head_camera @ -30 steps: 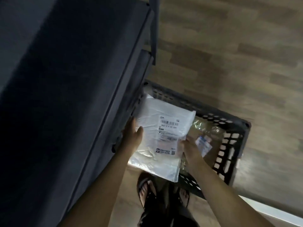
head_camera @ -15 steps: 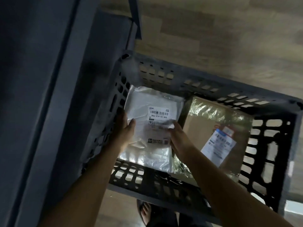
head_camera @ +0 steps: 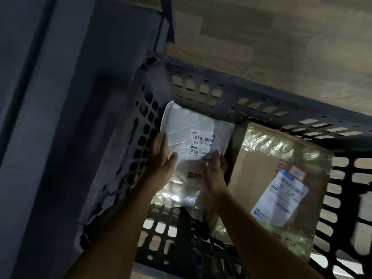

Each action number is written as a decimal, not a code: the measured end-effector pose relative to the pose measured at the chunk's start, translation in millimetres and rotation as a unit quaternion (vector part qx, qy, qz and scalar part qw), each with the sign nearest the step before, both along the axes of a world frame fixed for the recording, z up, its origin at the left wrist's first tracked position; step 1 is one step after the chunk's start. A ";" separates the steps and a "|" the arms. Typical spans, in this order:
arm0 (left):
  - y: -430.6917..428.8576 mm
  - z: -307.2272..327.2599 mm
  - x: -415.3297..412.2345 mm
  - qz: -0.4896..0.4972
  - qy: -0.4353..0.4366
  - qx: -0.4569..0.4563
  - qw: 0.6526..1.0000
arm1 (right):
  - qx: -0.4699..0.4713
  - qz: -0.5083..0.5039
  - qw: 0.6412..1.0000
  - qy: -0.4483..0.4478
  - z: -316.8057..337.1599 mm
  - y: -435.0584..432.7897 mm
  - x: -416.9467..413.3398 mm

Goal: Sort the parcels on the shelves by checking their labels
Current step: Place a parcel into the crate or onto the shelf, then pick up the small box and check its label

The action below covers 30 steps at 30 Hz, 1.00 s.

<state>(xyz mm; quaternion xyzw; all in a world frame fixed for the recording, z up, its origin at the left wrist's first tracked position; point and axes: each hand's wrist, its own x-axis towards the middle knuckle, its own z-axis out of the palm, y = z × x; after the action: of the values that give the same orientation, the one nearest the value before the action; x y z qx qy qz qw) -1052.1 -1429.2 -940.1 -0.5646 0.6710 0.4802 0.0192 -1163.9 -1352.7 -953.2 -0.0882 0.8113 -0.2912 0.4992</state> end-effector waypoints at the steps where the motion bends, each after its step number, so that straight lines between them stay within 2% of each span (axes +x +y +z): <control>1: -1.0 -5.1 1.5 -0.016 -0.015 0.008 1.000 | 0.001 0.004 1.000 -0.005 -0.7 -1.2 -0.6; 4: -9.3 -15.1 1.5 -0.065 -0.106 0.037 0.992 | 0.006 0.002 0.999 -0.043 -6.0 -6.7 -5.4; 6: -12.9 -10.7 -1.0 -0.076 -0.136 0.037 0.987 | 0.025 -0.011 0.997 -0.068 -4.9 -10.4 -10.1; 10: -3.9 29.8 -2.8 -0.041 -0.141 0.033 0.989 | 0.012 0.037 0.999 -0.034 19.4 -6.1 -12.1; 15: 17.6 102.8 4.8 -0.014 -0.130 0.072 0.989 | -0.007 0.079 0.995 -0.053 92.5 6.8 -12.1; 18: 31.2 172.7 5.4 0.057 -0.093 0.083 0.991 | -0.003 0.118 0.993 -0.026 177.3 4.2 -9.3; 21: 54.9 252.7 4.0 0.118 -0.045 0.057 0.990 | 0.008 0.167 0.986 0.000 263.3 5.9 -5.2; 25: 77.4 360.8 -2.0 0.194 0.001 0.030 0.981 | -0.019 0.261 0.964 0.052 379.9 6.6 1.9; 28: 74.4 447.3 6.4 0.258 0.007 -0.081 0.963 | -0.048 0.274 0.959 0.050 466.7 -0.9 10.3; 29: 71.6 475.7 10.8 0.245 0.006 -0.132 0.960 | -0.062 0.272 0.960 0.039 495.3 -4.8 12.8; 30: 69.5 507.1 15.0 0.252 0.023 -0.127 0.959 | -0.082 0.272 0.958 0.038 518.3 -8.4 15.5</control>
<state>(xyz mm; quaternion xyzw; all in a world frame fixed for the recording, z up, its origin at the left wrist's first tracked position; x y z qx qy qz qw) -1037.1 -1359.7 -433.0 -0.7019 0.5628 0.3934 -0.1896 -1148.4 -1361.1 -434.9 -0.3570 0.7484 -0.2061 0.5195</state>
